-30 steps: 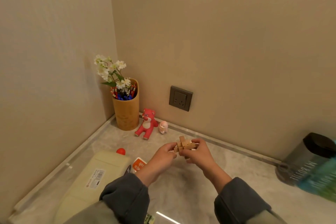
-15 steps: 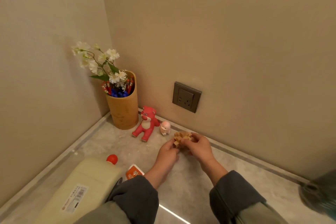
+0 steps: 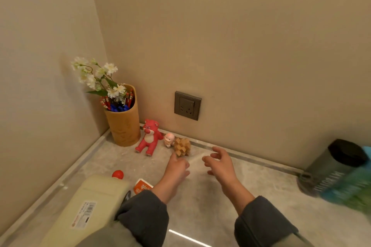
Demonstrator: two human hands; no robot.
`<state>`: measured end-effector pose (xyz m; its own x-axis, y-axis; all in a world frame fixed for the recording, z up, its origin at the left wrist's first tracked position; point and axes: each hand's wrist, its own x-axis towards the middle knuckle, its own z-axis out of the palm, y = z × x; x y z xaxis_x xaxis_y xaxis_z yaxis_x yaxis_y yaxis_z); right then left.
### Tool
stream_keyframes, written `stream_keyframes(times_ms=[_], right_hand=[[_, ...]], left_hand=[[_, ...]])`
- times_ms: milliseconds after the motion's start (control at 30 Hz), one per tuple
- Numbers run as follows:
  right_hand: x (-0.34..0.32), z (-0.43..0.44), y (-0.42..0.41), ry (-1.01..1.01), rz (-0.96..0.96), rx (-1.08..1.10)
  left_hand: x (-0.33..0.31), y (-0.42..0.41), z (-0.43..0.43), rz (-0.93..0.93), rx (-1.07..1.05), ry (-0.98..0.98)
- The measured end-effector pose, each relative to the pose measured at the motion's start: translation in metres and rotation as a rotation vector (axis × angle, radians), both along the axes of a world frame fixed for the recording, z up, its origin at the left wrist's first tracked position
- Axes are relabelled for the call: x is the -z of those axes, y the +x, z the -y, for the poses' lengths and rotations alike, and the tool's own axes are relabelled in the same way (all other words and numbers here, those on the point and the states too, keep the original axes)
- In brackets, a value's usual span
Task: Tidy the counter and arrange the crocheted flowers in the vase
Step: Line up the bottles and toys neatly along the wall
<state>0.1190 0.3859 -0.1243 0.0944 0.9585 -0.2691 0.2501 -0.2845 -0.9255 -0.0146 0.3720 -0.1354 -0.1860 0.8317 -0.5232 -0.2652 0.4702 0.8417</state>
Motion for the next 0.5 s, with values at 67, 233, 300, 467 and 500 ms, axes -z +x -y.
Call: stream_keyframes(times_ms=[67,233,300,467,500], right_hand=[[-0.007,0.017,0.007,0.026,-0.006,0.042],[-0.020,0.062,0.026,0.067,-0.050,0.131],[-0.022,0.082,0.035,0.081,-0.051,0.170],[-0.018,0.144,0.067,0.075,0.022,0.328],[-0.017,0.156,0.073,0.077,0.036,0.361]], left_hand=[[-0.009,0.004,0.014,0.019,0.045,0.035],[-0.025,0.022,0.052,0.017,0.201,0.076],[-0.025,0.035,0.066,-0.025,0.269,0.107],[-0.014,0.078,0.106,-0.075,0.482,0.155],[-0.012,0.086,0.112,-0.054,0.523,0.153]])
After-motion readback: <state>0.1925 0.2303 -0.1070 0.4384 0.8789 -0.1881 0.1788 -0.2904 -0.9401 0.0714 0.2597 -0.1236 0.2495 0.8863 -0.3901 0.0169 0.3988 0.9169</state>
